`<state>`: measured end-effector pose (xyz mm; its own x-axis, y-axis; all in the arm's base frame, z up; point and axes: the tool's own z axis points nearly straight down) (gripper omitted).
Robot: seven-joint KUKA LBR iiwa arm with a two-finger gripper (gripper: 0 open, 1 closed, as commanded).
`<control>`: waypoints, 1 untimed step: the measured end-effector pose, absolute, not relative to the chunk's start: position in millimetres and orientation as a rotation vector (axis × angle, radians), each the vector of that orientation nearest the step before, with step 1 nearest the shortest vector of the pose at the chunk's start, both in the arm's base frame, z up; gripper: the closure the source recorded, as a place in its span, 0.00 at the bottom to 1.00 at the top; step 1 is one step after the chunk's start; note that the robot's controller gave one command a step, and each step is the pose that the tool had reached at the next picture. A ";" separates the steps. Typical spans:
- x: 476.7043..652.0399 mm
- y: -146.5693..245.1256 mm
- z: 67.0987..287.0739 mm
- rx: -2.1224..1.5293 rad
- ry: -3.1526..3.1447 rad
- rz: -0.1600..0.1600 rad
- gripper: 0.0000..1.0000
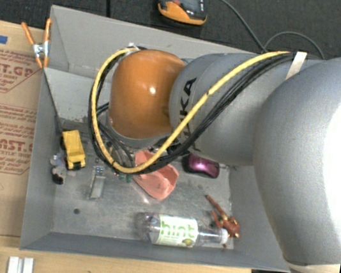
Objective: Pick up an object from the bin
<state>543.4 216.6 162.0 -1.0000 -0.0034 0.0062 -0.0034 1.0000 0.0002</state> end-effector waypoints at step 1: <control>545.3 215.4 166.9 0.002 -3.142 -0.003 0.00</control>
Offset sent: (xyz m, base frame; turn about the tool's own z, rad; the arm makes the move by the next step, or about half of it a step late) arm 0.0442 0.0286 -0.0920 -0.1110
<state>545.3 215.4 166.9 -1.0000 -0.0010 -0.0009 -0.0010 1.0000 0.0017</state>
